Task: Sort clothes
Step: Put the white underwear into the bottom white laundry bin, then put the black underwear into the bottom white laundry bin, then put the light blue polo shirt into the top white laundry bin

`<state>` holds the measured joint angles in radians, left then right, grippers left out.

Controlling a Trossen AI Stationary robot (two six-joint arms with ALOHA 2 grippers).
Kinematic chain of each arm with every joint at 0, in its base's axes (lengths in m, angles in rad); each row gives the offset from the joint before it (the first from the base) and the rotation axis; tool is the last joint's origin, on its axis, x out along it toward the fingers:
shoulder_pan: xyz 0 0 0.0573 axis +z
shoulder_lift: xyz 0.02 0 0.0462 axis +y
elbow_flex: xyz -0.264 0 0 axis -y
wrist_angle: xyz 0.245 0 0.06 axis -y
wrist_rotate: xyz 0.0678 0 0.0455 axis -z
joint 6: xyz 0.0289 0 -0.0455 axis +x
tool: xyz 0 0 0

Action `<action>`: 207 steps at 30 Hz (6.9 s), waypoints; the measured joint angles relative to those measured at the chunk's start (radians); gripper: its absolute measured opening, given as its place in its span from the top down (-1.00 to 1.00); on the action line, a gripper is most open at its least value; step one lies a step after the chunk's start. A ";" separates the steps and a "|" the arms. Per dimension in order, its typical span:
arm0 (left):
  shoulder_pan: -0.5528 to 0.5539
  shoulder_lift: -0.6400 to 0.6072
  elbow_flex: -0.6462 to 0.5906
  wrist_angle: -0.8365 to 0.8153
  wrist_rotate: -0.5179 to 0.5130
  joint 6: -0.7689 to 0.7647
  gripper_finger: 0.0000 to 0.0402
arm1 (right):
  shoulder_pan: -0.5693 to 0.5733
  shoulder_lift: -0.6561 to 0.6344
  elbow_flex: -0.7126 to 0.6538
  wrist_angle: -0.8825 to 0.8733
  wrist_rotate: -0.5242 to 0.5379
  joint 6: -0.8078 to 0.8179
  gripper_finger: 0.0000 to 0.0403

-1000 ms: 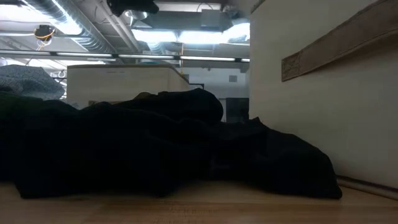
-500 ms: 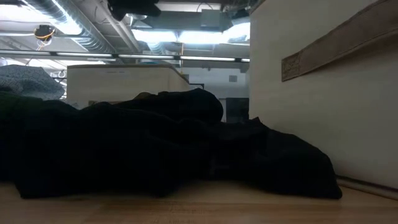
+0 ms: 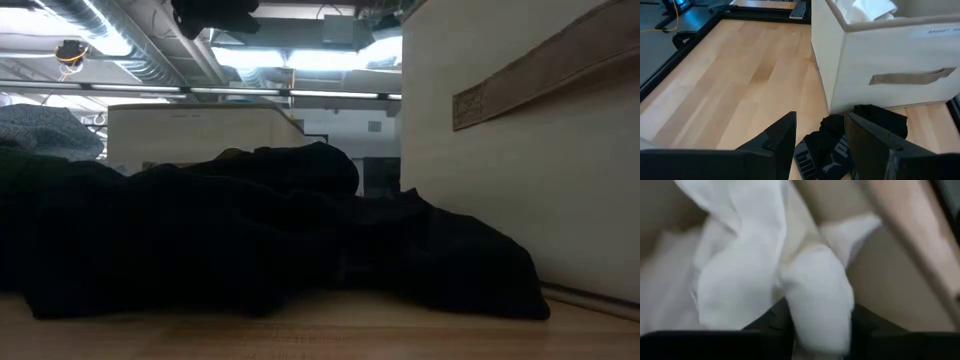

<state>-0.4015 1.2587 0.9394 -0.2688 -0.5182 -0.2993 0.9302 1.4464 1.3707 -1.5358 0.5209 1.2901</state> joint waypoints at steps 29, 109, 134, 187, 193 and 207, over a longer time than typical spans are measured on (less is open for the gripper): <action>-0.082 0.202 0.000 0.046 0.057 -0.127 0.22 | -0.120 0.050 0.280 0.345 0.226 -0.745 -0.16; -0.515 0.238 -0.001 -0.040 -0.386 -0.513 0.22 | -0.542 0.819 0.561 0.685 -0.246 -1.281 0.95; -0.515 0.238 -0.001 -0.043 -0.385 -0.500 0.22 | -0.441 0.475 0.813 0.339 0.117 -1.201 0.89; -0.514 0.238 -0.001 -0.041 -0.438 -0.512 0.22 | -0.063 0.201 0.105 -0.007 -0.284 -0.087 0.49; -0.514 0.238 -0.001 -0.038 -0.437 -0.509 0.22 | -0.143 0.156 0.150 -0.036 -0.537 -0.143 -0.05; -0.499 0.238 -0.001 -0.037 -0.417 -0.494 0.22 | -0.331 0.099 0.446 0.050 -0.146 -0.448 -0.33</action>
<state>-0.9009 1.4971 0.9386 -0.3061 -0.9348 -0.7937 0.5991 1.5449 1.8163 -1.4858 0.3752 0.8418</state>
